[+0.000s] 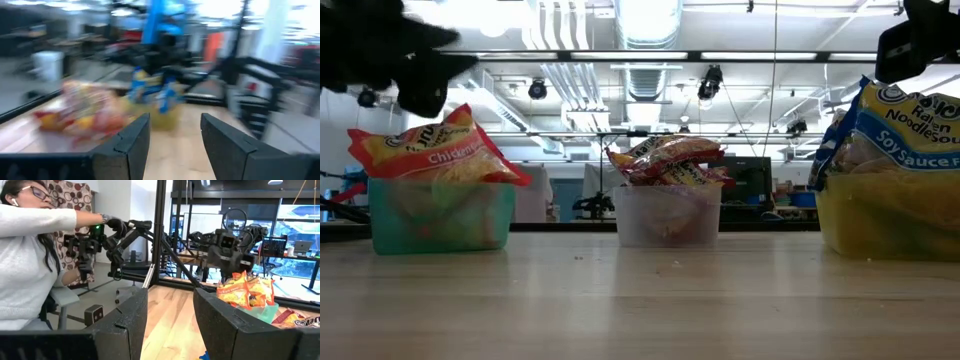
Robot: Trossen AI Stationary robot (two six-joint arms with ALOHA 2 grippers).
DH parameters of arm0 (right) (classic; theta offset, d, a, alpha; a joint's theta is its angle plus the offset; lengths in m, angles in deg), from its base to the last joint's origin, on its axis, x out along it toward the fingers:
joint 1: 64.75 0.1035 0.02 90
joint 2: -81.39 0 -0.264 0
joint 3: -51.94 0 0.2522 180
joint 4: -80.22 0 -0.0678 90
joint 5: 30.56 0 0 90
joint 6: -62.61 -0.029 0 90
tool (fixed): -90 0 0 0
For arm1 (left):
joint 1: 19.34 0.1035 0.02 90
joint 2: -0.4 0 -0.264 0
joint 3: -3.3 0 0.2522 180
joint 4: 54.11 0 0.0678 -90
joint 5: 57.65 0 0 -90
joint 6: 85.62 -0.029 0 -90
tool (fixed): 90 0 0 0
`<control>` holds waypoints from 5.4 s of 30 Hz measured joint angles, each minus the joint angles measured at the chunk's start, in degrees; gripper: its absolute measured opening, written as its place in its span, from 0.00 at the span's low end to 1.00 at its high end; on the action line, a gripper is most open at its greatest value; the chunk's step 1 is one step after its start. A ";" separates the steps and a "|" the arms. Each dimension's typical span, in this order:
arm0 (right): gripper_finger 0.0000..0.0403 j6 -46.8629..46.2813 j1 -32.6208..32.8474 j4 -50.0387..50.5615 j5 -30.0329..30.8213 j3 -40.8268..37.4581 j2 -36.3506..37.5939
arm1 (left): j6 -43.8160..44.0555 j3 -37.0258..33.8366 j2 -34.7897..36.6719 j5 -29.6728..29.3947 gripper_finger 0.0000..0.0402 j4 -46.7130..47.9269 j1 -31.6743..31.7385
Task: Sort Maruchan noodles
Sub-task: Return to Home Position
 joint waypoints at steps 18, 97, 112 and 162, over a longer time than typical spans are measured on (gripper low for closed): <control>0.37 0.00 0.00 0.02 0.02 -0.02 0.00 | -5.64 -0.02 19.04 9.36 0.39 10.47 0.00; 0.37 -0.01 0.01 0.02 0.01 -0.02 0.00 | -0.68 -0.09 26.38 9.36 0.39 30.33 -0.02; 0.37 -0.01 0.01 0.02 0.00 -0.02 0.00 | -0.68 -0.09 26.36 9.36 0.39 30.33 -0.04; 0.37 -0.01 0.01 0.02 0.02 -0.03 -0.02 | -0.68 1.20 25.40 9.36 0.39 30.35 -0.02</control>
